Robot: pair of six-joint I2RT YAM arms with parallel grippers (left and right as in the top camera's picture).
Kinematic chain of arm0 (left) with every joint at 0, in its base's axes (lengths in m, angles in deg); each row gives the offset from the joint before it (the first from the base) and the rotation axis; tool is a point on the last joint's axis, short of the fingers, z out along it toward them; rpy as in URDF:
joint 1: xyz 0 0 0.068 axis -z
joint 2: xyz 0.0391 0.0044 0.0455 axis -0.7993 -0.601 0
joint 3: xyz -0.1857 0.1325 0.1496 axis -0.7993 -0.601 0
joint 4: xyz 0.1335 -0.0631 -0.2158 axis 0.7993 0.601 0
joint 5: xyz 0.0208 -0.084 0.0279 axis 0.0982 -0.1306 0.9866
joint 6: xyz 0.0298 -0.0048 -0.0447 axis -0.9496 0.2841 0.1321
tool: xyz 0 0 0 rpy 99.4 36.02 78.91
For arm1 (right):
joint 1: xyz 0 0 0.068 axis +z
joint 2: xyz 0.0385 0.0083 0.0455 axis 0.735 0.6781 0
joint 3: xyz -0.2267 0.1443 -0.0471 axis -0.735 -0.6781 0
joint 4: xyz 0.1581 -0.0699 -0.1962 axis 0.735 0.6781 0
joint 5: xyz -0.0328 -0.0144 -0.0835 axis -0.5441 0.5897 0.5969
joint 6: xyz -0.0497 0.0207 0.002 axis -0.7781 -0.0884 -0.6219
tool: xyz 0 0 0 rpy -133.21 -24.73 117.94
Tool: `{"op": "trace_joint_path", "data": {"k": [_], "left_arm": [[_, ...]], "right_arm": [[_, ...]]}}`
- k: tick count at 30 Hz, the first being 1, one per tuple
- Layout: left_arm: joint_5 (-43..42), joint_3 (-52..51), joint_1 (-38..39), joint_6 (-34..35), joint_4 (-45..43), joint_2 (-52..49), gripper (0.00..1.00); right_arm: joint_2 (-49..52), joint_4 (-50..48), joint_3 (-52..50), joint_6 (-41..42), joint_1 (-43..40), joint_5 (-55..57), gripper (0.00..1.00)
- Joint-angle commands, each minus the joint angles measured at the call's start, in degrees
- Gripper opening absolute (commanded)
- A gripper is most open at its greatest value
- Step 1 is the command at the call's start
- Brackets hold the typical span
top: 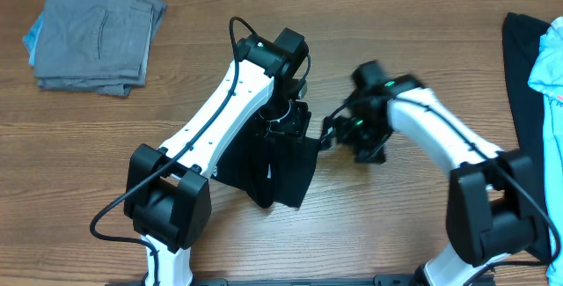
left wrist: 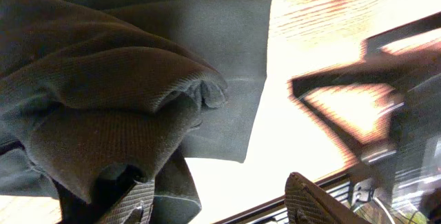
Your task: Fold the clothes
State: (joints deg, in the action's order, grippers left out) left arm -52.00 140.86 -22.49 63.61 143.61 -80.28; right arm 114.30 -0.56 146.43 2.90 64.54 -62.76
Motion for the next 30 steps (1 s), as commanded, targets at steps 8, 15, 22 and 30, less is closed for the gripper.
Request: {"op": "trace_joint_path", "data": {"k": [8,15,22,30], "left_arm": [[0.1,10.6,-6.4,-0.8,4.9,3.2,0.66],[4.2,13.1,-17.4,-0.1,6.7,7.1,0.74],[9.4,7.9,-24.8,2.0,7.8,6.8,0.83],[12.1,-4.6,-25.5,2.1,1.9,6.8,0.85]], "right_arm": [[-5.9,6.8,9.1,-6.4,-9.7,-4.3,1.0],[-6.0,4.7,9.0,-3.1,-2.4,-4.6,1.0],[-6.0,-1.6,9.0,5.3,11.9,4.3,1.0],[-5.8,-7.7,9.0,8.1,20.7,7.1,1.0]]}}
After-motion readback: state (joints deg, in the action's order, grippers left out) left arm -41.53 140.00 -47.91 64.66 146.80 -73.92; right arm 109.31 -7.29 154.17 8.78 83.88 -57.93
